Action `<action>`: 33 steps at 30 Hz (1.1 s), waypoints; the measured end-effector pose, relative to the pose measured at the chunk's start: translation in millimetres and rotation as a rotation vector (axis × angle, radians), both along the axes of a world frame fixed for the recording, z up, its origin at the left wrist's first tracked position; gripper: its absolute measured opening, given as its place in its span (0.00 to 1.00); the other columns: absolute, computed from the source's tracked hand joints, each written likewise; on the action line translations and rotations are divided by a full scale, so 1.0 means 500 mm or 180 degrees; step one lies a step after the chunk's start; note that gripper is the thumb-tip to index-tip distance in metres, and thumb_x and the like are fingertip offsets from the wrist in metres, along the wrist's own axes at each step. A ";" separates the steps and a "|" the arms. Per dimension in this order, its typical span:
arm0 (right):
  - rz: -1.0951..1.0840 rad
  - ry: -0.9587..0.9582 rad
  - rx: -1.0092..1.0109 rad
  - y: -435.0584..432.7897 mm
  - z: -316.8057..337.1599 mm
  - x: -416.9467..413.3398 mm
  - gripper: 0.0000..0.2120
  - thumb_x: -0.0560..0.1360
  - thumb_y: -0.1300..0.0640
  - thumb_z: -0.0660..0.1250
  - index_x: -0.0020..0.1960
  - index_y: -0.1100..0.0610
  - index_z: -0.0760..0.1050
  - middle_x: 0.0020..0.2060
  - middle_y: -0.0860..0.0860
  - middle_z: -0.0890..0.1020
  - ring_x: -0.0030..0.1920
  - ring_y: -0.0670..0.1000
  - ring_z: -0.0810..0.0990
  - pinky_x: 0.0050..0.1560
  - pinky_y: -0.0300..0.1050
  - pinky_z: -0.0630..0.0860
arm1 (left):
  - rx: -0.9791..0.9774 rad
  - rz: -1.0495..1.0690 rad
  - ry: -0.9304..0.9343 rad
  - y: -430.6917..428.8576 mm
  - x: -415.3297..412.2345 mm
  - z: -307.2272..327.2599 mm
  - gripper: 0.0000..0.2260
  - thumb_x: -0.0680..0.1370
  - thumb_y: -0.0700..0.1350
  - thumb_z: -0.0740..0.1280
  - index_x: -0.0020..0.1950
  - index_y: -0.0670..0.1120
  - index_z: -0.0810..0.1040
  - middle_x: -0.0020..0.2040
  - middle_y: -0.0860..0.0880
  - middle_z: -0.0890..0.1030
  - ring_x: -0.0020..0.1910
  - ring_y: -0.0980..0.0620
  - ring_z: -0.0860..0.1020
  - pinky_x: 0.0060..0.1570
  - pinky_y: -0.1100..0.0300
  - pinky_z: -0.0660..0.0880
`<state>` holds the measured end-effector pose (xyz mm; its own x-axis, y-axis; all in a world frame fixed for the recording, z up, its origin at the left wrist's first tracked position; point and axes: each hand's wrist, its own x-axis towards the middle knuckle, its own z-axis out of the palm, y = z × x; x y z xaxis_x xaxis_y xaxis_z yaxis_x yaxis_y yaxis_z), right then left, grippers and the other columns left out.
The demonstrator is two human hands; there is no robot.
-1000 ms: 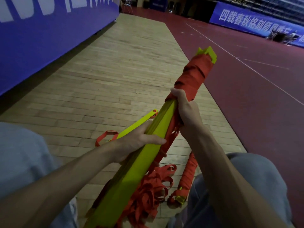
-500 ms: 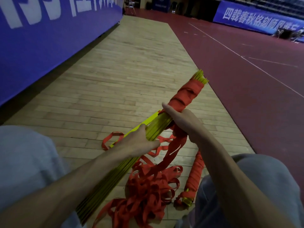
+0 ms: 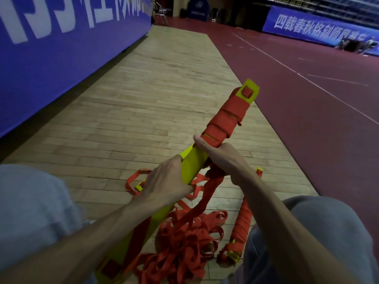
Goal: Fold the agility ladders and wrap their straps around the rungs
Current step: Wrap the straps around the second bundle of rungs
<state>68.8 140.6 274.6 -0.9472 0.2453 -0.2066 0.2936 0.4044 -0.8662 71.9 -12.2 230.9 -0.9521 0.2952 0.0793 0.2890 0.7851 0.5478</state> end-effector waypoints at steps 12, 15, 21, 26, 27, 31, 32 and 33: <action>-0.0990 0.0554 -0.0326 -0.029 0.006 -0.004 0.16 0.68 0.43 0.71 0.32 0.54 0.74 0.24 0.46 0.73 0.24 0.49 0.70 0.25 0.40 0.65 | 0.0668 -0.0297 -0.0437 0.006 0.003 0.015 0.26 0.66 0.54 0.79 0.55 0.48 0.70 0.46 0.52 0.77 0.43 0.50 0.79 0.41 0.53 0.77; -0.1167 0.0679 -0.0625 -0.026 0.016 -0.008 0.14 0.69 0.45 0.71 0.34 0.55 0.76 0.29 0.51 0.78 0.29 0.52 0.75 0.28 0.42 0.70 | 0.2142 -0.0292 -0.1994 0.005 0.011 0.029 0.21 0.68 0.41 0.79 0.57 0.42 0.75 0.47 0.44 0.83 0.42 0.47 0.82 0.44 0.52 0.79; -0.0820 0.0587 -0.0704 -0.030 0.015 -0.006 0.15 0.70 0.44 0.72 0.34 0.55 0.76 0.24 0.47 0.78 0.26 0.49 0.76 0.28 0.41 0.70 | 0.2451 -0.0588 -0.2959 0.004 0.024 0.048 0.04 0.75 0.35 0.69 0.48 0.41 0.81 0.39 0.43 0.83 0.35 0.47 0.82 0.36 0.59 0.80; -0.0101 0.0160 -0.0583 -0.014 0.030 -0.009 0.24 0.70 0.35 0.71 0.39 0.57 0.76 0.26 0.49 0.72 0.22 0.48 0.70 0.29 0.43 0.70 | 0.1881 0.0164 -0.2039 -0.002 -0.006 0.032 0.16 0.66 0.43 0.77 0.49 0.36 0.81 0.36 0.43 0.81 0.35 0.44 0.81 0.41 0.50 0.80; -0.0009 0.0122 -0.0476 -0.011 0.030 -0.009 0.27 0.69 0.34 0.70 0.42 0.59 0.78 0.29 0.51 0.75 0.23 0.49 0.72 0.30 0.44 0.72 | 0.1735 0.0225 -0.1868 -0.006 -0.010 0.029 0.15 0.66 0.44 0.77 0.47 0.36 0.81 0.36 0.44 0.81 0.36 0.42 0.82 0.41 0.48 0.80; 0.0382 -0.0095 -0.0119 -0.012 0.021 -0.004 0.31 0.72 0.32 0.66 0.48 0.62 0.81 0.38 0.56 0.86 0.26 0.49 0.78 0.30 0.41 0.75 | 0.1009 0.0379 -0.1139 -0.010 -0.008 0.015 0.13 0.71 0.46 0.74 0.52 0.46 0.75 0.42 0.49 0.81 0.39 0.49 0.81 0.37 0.54 0.75; 0.0428 -0.0098 -0.0105 -0.016 0.018 0.000 0.30 0.72 0.32 0.66 0.46 0.61 0.82 0.37 0.56 0.86 0.26 0.49 0.78 0.29 0.40 0.75 | 0.0850 0.0379 -0.0997 -0.008 -0.005 0.012 0.18 0.72 0.46 0.74 0.56 0.47 0.70 0.44 0.49 0.79 0.41 0.50 0.80 0.35 0.57 0.74; 0.0408 -0.0046 -0.0107 -0.022 0.013 0.003 0.29 0.71 0.32 0.67 0.43 0.60 0.81 0.35 0.55 0.85 0.26 0.49 0.78 0.28 0.40 0.75 | 0.0657 0.0340 -0.0823 -0.006 -0.001 0.012 0.22 0.73 0.46 0.74 0.60 0.47 0.66 0.45 0.50 0.78 0.41 0.51 0.79 0.34 0.58 0.72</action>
